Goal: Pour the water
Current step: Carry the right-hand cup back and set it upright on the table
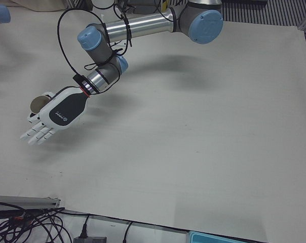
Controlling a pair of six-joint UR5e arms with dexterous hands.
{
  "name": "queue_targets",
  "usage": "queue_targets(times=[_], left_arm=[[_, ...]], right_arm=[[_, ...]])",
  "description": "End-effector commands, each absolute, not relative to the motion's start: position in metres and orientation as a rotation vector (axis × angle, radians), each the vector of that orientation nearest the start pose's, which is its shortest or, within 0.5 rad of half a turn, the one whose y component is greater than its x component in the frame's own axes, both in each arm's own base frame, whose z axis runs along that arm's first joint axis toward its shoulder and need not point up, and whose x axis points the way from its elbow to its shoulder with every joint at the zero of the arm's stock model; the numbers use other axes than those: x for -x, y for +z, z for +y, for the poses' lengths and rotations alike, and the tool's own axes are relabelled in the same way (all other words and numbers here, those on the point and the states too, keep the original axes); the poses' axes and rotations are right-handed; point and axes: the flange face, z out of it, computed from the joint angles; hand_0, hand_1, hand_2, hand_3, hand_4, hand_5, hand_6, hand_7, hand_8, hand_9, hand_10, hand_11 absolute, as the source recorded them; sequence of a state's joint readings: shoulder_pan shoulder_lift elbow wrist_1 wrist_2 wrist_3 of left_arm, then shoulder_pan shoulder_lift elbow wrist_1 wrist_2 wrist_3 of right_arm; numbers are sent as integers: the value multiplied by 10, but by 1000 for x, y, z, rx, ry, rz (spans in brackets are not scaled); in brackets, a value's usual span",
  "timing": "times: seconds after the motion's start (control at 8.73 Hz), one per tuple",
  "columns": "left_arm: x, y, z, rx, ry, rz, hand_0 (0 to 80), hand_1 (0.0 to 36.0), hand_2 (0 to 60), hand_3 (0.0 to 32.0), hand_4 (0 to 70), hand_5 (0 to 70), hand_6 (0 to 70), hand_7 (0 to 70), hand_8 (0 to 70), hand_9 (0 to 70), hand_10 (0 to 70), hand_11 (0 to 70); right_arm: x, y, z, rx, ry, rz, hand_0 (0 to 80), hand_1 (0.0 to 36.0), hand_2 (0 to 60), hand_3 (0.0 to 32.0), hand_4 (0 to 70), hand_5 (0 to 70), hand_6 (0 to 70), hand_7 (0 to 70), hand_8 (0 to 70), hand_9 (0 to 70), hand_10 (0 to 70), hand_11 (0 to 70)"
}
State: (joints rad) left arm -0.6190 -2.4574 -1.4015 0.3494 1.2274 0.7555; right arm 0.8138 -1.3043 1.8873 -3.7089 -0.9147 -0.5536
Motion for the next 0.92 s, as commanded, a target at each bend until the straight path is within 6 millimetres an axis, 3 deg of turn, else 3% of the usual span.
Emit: queue_targets(times=[0.0,0.23,0.34,0.46,0.69,0.8], left_arm=[[-471,268,-570,-44,-1297,2115,469,330,600,0,330,476,78,68,19,19,26,56],[-425,303,-569,-56,-1348,2113,469,330,600,0,330,475,77,67,18,19,25,55],[-402,323,-574,-60,-1389,2104,468,328,600,0,330,474,78,68,20,21,26,57],[-385,327,-579,-74,-1407,2114,469,326,600,0,328,472,76,67,20,22,26,57],[-374,330,-585,-92,-1420,2114,469,324,600,0,327,469,74,65,20,22,26,56],[-374,331,-585,-92,-1421,2112,469,323,600,0,327,468,74,65,18,21,25,56]], right_arm=[[82,525,-515,289,-2518,2389,800,360,470,0,58,700,203,308,201,294,348,535],[38,621,-513,50,-2589,2244,800,360,503,0,34,671,192,278,198,288,357,546],[19,650,-510,16,-2663,2182,800,360,533,0,35,700,198,288,197,286,339,525],[5,679,-506,-2,-2733,2111,800,360,558,0,32,700,195,286,191,277,319,501],[-10,729,-495,-29,-2840,1989,800,360,593,0,28,700,197,295,192,279,314,494],[-7,757,-487,-35,-2899,1931,800,360,600,0,30,700,198,298,191,278,307,487]])
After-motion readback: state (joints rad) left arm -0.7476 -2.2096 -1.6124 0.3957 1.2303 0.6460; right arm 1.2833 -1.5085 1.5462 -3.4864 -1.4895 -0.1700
